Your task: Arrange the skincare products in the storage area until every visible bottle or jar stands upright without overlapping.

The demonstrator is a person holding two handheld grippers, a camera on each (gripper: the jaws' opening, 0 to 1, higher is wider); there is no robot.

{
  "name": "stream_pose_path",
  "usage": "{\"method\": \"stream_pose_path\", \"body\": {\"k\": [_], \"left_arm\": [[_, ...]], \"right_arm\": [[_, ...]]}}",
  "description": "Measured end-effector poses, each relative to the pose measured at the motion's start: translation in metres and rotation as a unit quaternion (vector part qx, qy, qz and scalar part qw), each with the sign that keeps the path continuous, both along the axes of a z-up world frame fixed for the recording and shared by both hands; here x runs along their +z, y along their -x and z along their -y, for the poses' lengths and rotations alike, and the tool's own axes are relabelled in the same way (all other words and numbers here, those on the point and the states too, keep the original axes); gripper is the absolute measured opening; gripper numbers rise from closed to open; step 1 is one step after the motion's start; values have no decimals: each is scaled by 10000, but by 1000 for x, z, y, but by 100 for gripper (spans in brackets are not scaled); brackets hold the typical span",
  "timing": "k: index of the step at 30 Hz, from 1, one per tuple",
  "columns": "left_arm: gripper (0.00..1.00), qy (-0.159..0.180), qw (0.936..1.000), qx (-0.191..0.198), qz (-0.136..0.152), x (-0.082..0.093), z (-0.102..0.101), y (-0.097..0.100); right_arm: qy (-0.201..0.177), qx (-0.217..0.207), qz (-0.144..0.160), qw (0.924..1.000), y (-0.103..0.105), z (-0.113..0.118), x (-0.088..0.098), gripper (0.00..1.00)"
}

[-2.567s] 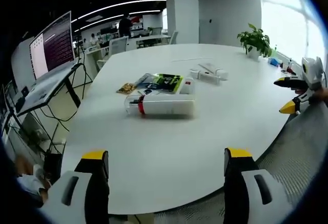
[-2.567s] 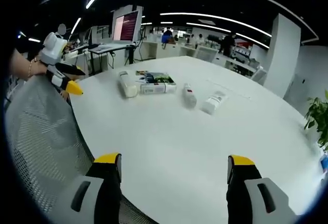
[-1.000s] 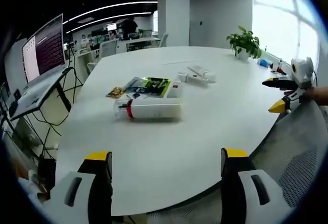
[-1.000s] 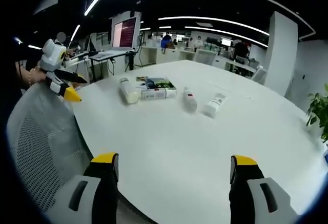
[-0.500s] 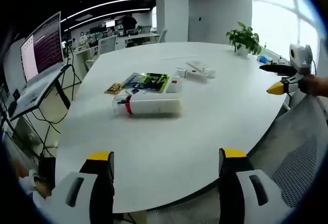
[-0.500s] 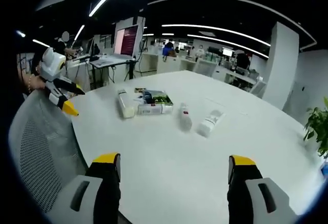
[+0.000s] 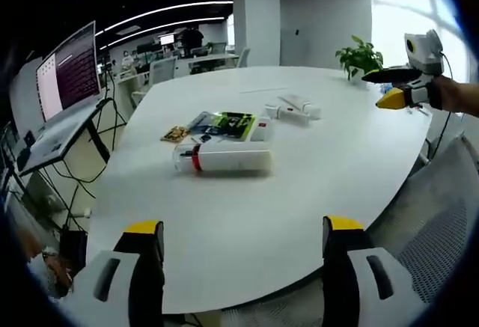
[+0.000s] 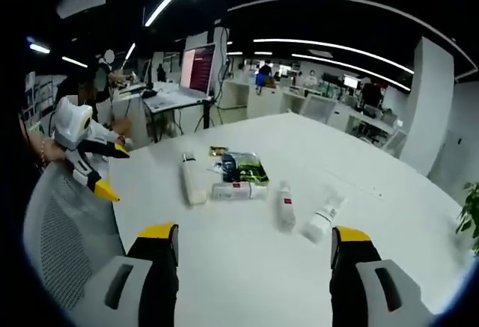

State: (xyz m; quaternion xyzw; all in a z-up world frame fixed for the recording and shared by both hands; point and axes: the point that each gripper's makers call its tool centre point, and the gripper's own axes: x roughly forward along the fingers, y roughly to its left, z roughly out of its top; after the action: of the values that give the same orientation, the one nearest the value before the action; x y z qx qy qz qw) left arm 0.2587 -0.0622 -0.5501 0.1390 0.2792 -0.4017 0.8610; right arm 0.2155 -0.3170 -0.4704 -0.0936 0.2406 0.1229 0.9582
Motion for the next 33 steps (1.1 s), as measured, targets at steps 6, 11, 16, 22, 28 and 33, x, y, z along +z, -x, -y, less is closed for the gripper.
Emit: {"method": "stream_pose_path", "body": {"k": [6, 11, 16, 22, 28, 33], "left_arm": [[78, -7, 10000, 30, -8, -1, -1, 0], [78, 24, 10000, 93, -5, 1, -3, 0], [78, 39, 9999, 146, -31, 0, -4, 0], [75, -90, 9998, 102, -126, -4, -5, 2], [75, -54, 9997, 186, -125, -4, -6, 1], [74, -74, 9997, 182, -139, -5, -7, 1]], "right_arm": [[-1, 125, -228, 9997, -15, -10, -1, 93], [72, 385, -430, 9983, -24, -24, -5, 91], [23, 576, -533, 9969, -37, -38, -8, 89], [69, 891, -729, 9933, -53, -55, -18, 83], [103, 1125, -882, 9897, -63, -68, -31, 81], [120, 1252, -971, 9873, -67, -76, -38, 80]]}}
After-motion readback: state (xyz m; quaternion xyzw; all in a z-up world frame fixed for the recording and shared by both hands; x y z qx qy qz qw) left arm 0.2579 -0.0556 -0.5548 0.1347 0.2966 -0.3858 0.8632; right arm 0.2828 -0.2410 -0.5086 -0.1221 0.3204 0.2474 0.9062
